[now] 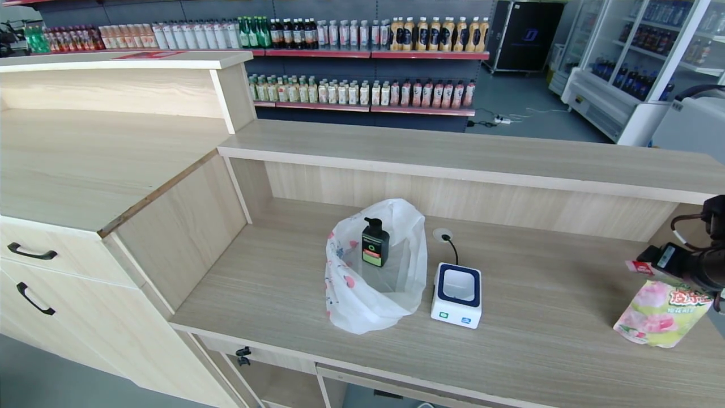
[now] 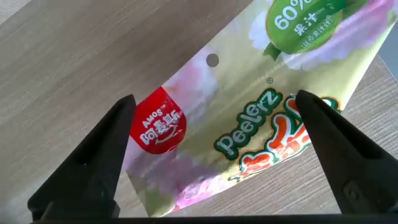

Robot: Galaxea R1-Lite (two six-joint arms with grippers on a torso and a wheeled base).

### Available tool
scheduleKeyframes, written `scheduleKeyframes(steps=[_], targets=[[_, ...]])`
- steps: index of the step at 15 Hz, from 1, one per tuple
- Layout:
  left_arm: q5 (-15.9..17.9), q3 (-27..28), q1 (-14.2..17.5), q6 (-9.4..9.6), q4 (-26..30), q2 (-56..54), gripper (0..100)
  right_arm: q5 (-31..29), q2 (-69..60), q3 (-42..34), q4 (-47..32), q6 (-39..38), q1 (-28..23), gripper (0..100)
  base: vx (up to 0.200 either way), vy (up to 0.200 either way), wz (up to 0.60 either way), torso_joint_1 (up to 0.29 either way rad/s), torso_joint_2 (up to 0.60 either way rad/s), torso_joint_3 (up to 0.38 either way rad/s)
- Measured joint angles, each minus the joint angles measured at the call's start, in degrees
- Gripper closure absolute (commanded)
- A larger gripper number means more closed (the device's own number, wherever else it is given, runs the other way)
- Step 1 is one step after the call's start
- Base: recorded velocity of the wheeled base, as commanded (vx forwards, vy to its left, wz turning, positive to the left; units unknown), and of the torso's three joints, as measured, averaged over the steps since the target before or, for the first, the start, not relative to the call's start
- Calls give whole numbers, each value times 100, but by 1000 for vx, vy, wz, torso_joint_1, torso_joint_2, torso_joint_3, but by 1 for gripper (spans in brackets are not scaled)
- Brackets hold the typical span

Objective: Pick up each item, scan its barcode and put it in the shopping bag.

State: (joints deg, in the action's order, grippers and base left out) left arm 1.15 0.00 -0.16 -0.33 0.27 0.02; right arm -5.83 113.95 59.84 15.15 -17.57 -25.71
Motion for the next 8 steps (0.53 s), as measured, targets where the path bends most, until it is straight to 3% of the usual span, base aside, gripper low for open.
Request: scheduleKeyframes(steps=[5,8], targets=[[0,0,-5,1,0,0,0,-35,-407,7,113,-132,-6,0,0,0,0,0,0,0],[0,0,0,1,-2,0,0,-343,-717,-146,-350,-386,-33,0,0,0,0,0,0,0]])
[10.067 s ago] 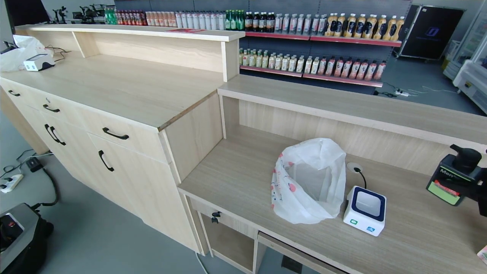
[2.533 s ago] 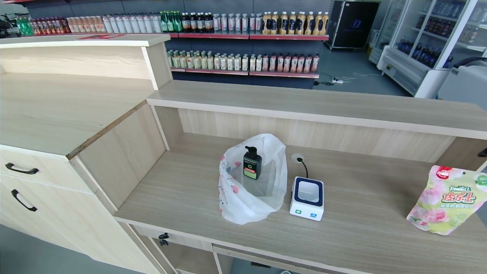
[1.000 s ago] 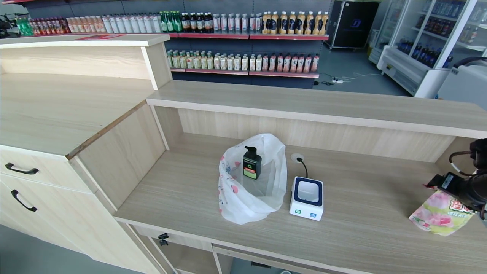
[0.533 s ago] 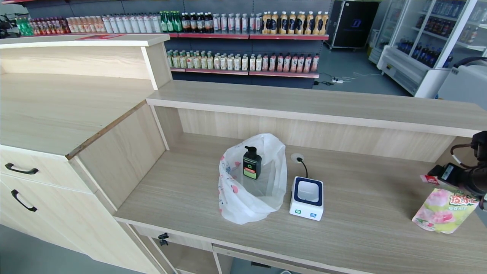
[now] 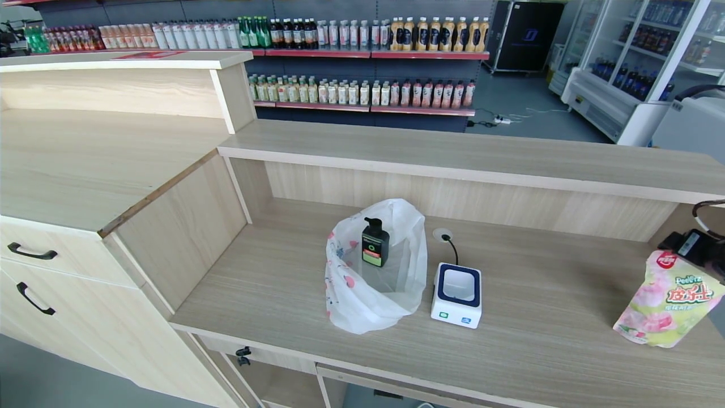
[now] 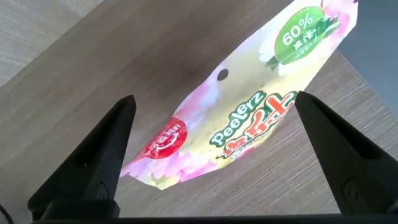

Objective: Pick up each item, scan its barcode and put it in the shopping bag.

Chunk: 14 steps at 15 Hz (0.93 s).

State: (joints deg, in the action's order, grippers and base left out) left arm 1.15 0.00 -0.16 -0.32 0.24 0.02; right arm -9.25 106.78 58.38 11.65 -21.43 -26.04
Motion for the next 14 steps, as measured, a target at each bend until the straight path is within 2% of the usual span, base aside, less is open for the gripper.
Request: scheduleKeyframes(steps=[7,14], targets=[[-2,0,-2,-1,2,0,0,-65,130,-130,-74,-358,-177,0,0,0,0,0,0,0],[0,0,-2,0,2,0,0,-98,857,-290,197,-189,-216,0,0,0,0,0,0,0]])
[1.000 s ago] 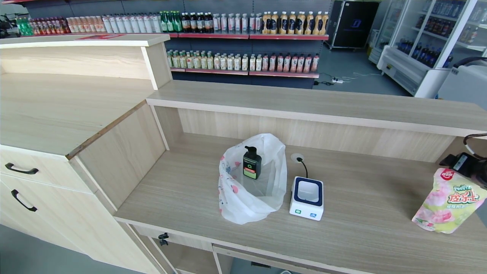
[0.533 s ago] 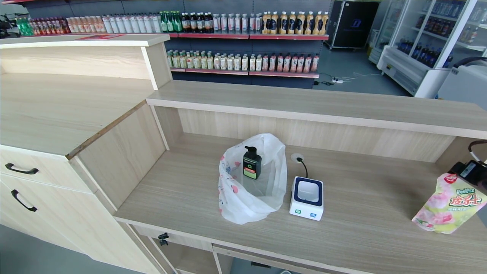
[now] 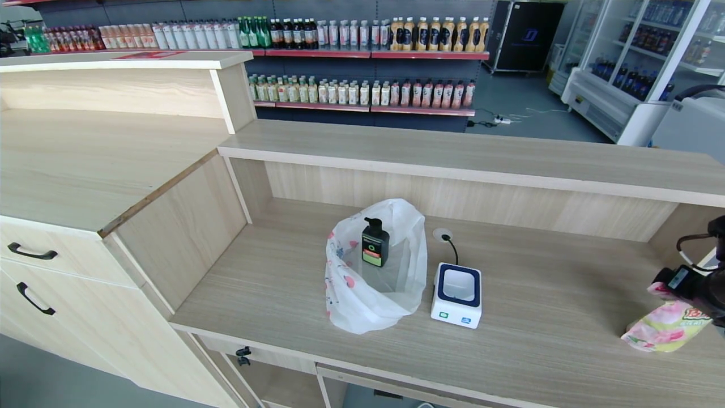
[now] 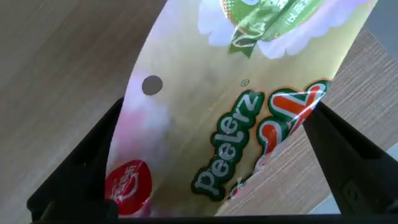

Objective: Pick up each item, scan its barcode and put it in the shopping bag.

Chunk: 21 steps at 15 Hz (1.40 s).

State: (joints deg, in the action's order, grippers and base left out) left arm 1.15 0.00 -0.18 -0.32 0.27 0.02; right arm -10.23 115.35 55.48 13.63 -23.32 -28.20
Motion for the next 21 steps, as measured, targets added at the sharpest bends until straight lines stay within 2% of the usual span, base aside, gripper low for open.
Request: scheduleKeyframes(steps=[3,4,9,12,15,16,18,21], targets=[[0,0,0,0,0,0,0,-4,328,6,158,247,9,0,0,0,0,0,0,0],[-2,0,0,-1,0,0,0,7,408,6,282,338,23,100,0,0,0,0,0,0],[-2,0,2,0,0,0,0,16,574,-24,690,1123,89,100,0,0,0,0,0,0],[0,0,2,-1,-2,0,0,9,419,-311,1091,2246,119,100,0,0,0,0,0,0],[0,0,0,0,0,0,0,104,-9,-706,1748,2810,234,100,0,0,0,0,0,0],[0,0,2,0,-2,0,0,416,-305,-848,1952,2906,339,100,0,0,0,0,0,0],[0,0,0,0,-2,0,0,1701,-1034,-1086,2233,3095,599,100,0,0,0,0,0,0],[0,0,-2,-1,-2,0,0,4457,-2287,-1224,2132,3238,1064,100,0,0,0,0,0,0]])
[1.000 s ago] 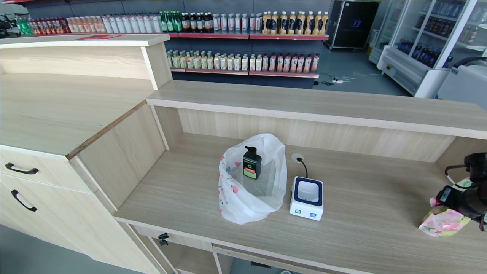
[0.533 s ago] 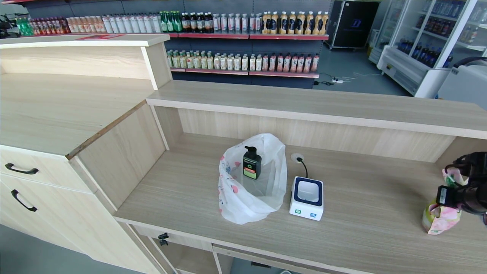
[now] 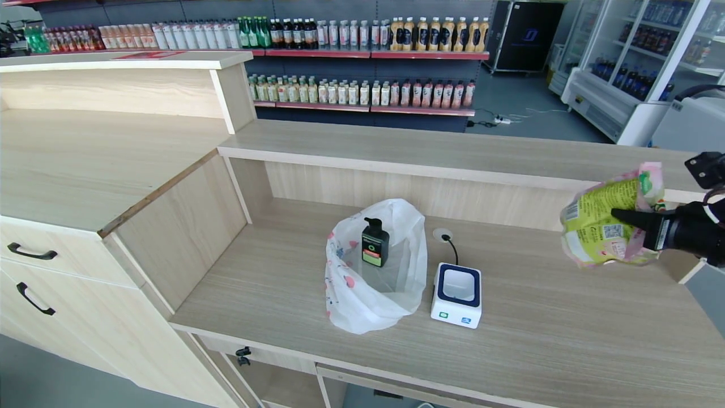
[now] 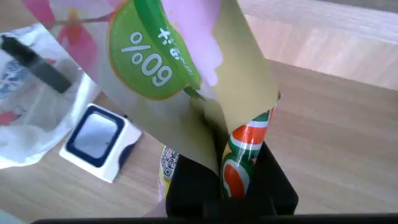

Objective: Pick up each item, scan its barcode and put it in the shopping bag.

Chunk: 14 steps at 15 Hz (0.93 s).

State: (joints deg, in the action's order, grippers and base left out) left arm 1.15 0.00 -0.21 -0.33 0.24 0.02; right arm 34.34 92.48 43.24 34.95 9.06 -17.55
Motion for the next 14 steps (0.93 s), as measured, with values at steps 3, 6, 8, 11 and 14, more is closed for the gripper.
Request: scheduleKeyframes(steps=[3,6,8,11,14], targets=[[-2,0,5,0,2,0,0,2932,-1001,100,-542,-536,425,100,0,0,0,0,0,0],[-2,0,0,0,2,0,0,4295,-1794,336,-534,-3133,880,100,0,0,0,0,0,0],[0,0,2,1,2,0,0,4591,-2200,406,-299,-3894,1536,100,0,0,0,0,0,0],[0,0,5,1,2,0,0,4643,-2566,378,-208,-4003,2466,100,0,0,0,0,0,0],[-2,0,0,1,0,0,0,4643,-2581,541,-99,-3673,3056,100,0,0,0,0,0,0]])
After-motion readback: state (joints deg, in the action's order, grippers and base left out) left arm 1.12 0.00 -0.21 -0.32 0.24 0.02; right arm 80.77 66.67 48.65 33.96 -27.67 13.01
